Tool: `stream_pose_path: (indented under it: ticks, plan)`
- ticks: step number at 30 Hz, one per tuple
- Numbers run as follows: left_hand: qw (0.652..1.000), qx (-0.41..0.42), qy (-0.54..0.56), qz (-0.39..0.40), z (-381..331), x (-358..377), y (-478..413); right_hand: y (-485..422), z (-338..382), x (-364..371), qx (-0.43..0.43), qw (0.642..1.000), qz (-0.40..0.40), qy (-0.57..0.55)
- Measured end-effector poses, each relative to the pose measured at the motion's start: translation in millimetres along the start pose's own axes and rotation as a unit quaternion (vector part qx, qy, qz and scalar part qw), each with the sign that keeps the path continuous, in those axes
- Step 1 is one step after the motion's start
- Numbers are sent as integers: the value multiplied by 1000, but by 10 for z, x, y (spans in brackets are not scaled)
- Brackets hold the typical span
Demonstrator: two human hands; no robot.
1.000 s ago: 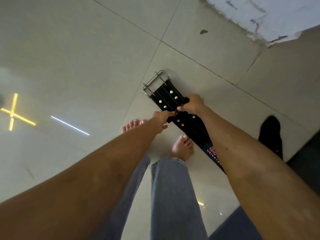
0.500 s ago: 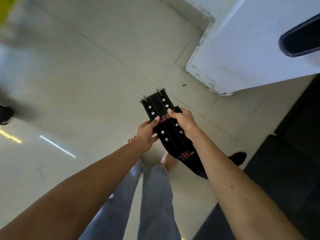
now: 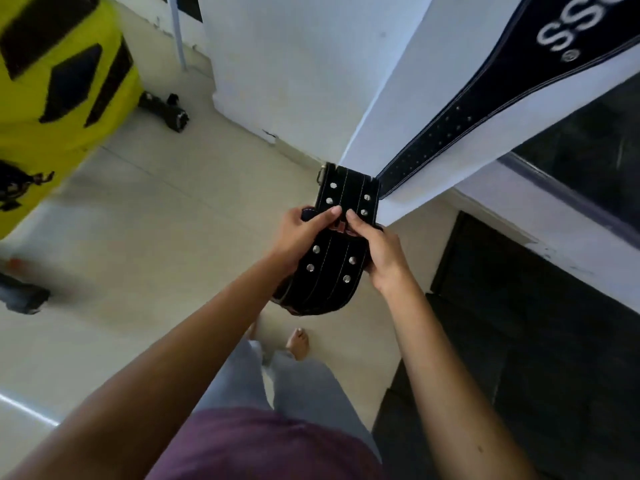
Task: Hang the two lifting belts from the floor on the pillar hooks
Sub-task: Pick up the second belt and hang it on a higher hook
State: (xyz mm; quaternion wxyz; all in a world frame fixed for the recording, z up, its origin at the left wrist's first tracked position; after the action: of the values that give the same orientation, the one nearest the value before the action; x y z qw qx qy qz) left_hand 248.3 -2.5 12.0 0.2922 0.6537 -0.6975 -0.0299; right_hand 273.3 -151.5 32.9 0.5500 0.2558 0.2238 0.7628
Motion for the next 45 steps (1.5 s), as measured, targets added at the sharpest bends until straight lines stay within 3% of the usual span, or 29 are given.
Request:
stream_pose_path:
  ticks: [7, 11, 16, 20, 26, 33, 36, 39, 42, 45]
  plan:
    - [998, 38, -22, 46, -568, 427, 677, 805, 759, 3, -78, 996, -32, -33]
    - [991, 87, -82, 63, -929, 493, 890, 986, 1138, 22, -110, 992, 0, -63]
    - [980, 139, -126, 65, -1137, 455, 1005, 1170, 902, 290, -115, 984, 109, -76]
    - [979, 138, -140, 61, -1103, 407, 1011, 1261, 518, 386, -147, 980, 110, -82]
    - [985, 145, -90, 35, -1125, 488, 989, 1323, 84, 562, -107, 988, 107, 36]
    - [985, 161, -64, 21, -1226, 549, 962, 1285, 926, 228, -190, 979, 70, -12]
    - [979, 184, -84, 20, -1281, 632, 987, 1280, 1322, 124, -179, 977, 103, -54]
    - [974, 196, -107, 40, -1311, 656, 1012, 1254, 1594, 29, -188, 978, 58, -72]
    - [967, 217, -132, 36, -1340, 670, 1031, 1230, 1598, 79, -170, 983, 44, -54]
    - [958, 236, -161, 14, -1376, 640, 1023, 1268, 1285, 246, -154, 982, 99, -34]
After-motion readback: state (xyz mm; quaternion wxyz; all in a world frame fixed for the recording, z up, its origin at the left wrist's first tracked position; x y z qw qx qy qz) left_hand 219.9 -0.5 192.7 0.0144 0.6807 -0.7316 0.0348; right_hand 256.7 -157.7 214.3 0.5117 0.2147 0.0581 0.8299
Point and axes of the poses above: each hand's wrist, its own y-axis away from the middle knuckle, its own x-axis out of the palm, z = x × y, the point moved 1 cm from there along -y, towards the middle knuckle, and after that the axes turned 14 degrees about z, right-handed, at the moved point
